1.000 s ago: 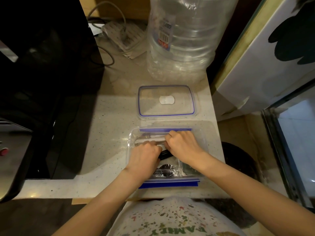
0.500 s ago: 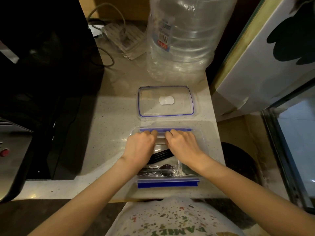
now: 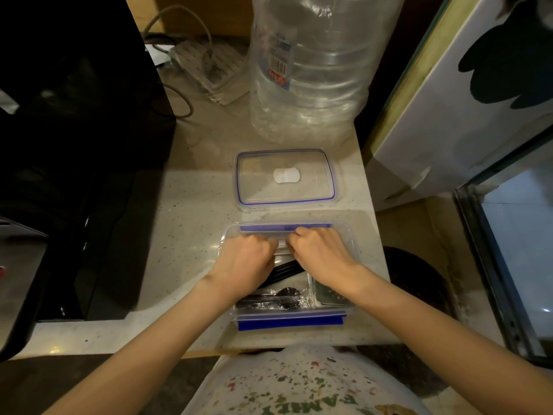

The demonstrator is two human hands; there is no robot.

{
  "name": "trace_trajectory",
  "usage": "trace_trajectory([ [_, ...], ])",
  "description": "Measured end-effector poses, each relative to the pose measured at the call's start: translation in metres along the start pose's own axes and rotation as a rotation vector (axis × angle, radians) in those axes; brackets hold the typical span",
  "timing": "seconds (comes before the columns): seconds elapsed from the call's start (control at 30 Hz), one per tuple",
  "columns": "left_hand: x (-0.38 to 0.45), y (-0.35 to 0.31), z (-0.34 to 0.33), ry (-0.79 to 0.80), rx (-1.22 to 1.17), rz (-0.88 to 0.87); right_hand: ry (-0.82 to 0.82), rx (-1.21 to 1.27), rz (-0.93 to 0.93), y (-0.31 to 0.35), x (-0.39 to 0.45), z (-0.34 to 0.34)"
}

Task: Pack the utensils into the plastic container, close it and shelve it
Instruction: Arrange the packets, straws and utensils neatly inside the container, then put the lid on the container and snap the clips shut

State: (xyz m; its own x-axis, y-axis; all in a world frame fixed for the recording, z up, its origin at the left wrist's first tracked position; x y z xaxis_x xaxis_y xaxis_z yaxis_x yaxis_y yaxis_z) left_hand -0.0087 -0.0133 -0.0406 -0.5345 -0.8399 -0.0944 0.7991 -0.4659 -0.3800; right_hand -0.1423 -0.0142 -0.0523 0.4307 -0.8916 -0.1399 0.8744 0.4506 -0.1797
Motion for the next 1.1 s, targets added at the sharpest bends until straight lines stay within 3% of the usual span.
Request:
trace_trajectory([
  [0.27, 0.0, -0.002, 0.009, 0.043, -0.043, -0.021, -0.044, 0.239, -0.024, -0.017, -0.013, 0.013],
  [0.43, 0.011, 0.0, 0.046, -0.16, -0.562, -0.038, -0.09, 0.549, -0.116, -0.048, -0.013, 0.039],
  [0.67, 0.059, 0.046, 0.06, -0.343, -0.743, 0.335, -0.189, 0.743, -0.383, -0.105, 0.022, 0.046],
  [0.77, 0.075, 0.073, 0.044, -0.377, -0.714, 0.544, -0.14, 0.682, -0.558, -0.128, 0.038, 0.024],
  [0.87, 0.085, 0.089, 0.028, -0.308, -0.734, 0.751, -0.003, 0.551, -0.667, -0.141, 0.048, 0.0],
  [0.97, 0.09, 0.095, 0.02, -0.367, -0.727, 0.76, 0.113, 0.484, -0.65, -0.139, 0.053, -0.015],
  [1.1, 0.09, 0.097, 0.019, -0.424, -0.708, 0.781, 0.098, 0.591, -0.655, -0.136, 0.06, -0.025],
])
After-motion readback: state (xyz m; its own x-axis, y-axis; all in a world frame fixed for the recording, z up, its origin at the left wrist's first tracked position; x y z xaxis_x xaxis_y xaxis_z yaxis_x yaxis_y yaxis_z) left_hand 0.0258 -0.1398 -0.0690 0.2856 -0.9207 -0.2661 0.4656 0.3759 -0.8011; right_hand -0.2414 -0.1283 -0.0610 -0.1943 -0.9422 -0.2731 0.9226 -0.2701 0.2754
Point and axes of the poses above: each hand's wrist, its own x-axis towards the middle knuckle, its own z-axis out of the back of the hand, y = z × x, the point moved 2 cm from there along x, towards the middle knuckle, and after that the axes turned 15 degrees about -x, right-handed, at the moved point
